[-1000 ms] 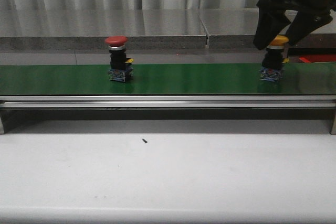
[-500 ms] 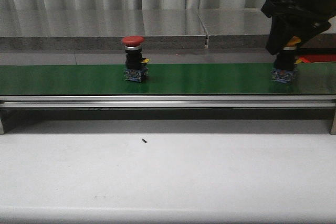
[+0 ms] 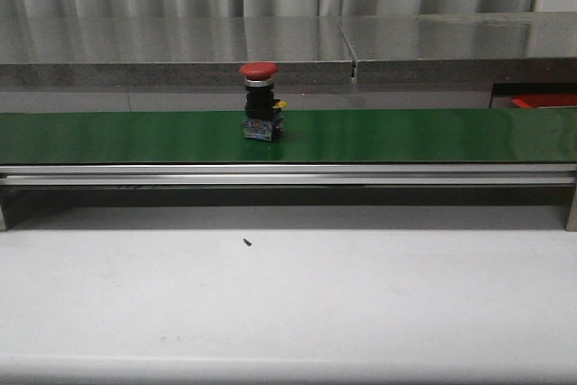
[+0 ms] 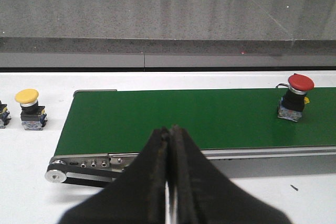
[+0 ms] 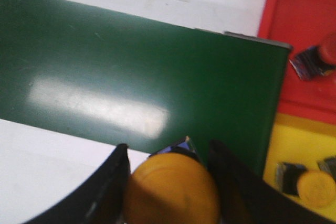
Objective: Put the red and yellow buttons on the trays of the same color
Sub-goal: 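Place the yellow button in the yellow tray and open the right gripper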
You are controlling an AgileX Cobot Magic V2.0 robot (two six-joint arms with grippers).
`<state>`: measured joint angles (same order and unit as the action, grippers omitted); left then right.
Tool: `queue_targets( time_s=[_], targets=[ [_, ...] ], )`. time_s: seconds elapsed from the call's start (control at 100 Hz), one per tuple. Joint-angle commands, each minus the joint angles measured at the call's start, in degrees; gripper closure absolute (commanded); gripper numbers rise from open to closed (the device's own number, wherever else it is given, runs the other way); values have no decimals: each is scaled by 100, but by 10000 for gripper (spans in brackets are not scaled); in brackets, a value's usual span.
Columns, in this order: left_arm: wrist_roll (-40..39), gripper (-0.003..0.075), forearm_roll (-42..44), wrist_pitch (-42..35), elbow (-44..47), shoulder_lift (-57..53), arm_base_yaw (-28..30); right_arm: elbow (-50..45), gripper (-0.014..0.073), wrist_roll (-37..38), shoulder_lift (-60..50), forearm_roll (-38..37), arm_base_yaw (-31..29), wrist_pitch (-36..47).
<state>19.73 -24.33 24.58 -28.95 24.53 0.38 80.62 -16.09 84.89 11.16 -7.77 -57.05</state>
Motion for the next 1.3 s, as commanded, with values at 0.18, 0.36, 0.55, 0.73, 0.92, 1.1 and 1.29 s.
queue_targets(
  time_s=[0.18,0.36,0.55,0.73,0.92,1.1,1.29],
  targets=[
    [11,739,-124,-404,-144,15,-45,-1189,367,91,-753,93,-1263,454],
    [11,739,-124,-404,-144,15,-45,-1974,367,91,-732,379,-1989,1168],
    [11,739,-124,-404,-144,15,-45,-2430,367,91,-449,500,-2181,1861],
    [11,739,-124,-404,-144,15,-45,-2455,367,91,63,558,-2176,2078],
    [11,739,-124,-404,-144,15,-45,-2455,367,86,425,558,-2176,2282],
    [11,739,-124,-404,-144,15,-45,-2455,361,86,579,558,-2176,2291],
    [11,739,-124,-404,-144,15,-45,-2455,223,86,586,551,-2176,2173]
  ],
)
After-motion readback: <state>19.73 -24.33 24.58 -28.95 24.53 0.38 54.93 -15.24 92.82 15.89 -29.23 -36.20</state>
